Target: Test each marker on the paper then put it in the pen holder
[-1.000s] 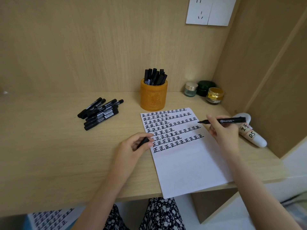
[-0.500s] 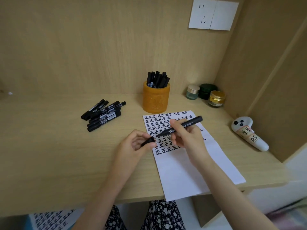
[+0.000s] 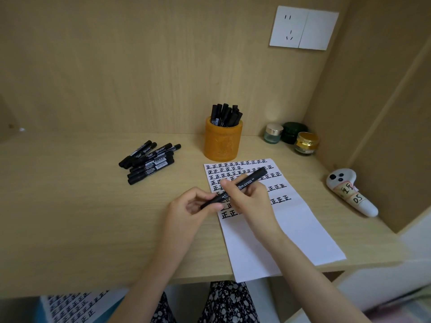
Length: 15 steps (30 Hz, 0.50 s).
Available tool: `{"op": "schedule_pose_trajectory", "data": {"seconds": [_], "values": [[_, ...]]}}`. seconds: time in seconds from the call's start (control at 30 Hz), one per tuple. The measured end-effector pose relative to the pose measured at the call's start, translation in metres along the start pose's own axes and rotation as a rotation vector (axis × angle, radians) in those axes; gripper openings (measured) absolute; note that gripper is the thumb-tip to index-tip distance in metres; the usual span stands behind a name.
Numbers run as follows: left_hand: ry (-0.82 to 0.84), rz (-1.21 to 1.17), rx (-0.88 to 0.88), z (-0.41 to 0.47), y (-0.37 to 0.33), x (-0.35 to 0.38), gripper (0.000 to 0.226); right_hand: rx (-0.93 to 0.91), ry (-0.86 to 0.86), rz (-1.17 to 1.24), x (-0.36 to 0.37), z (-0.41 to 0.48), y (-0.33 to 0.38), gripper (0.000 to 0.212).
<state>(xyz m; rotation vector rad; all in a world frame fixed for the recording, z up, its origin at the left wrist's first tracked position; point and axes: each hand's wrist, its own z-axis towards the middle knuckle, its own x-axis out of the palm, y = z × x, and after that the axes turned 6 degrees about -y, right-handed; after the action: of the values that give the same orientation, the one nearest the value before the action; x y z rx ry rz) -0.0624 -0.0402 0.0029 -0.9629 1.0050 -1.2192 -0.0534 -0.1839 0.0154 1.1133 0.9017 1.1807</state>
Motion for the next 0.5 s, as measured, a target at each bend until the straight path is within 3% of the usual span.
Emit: {"op": "schedule_pose_trajectory", "data": {"seconds": [0.27,0.5], "values": [[-0.087,-0.135,-0.026,-0.002,-0.001,-0.004,0.017,0.005,0.051,0.056,0.014,0.001,0.0,0.033],[-0.041,0.001,-0.007,0.005,0.0,-0.013,0.02,0.09,0.101,0.048,0.016,0.005,-0.001,0.033]]}}
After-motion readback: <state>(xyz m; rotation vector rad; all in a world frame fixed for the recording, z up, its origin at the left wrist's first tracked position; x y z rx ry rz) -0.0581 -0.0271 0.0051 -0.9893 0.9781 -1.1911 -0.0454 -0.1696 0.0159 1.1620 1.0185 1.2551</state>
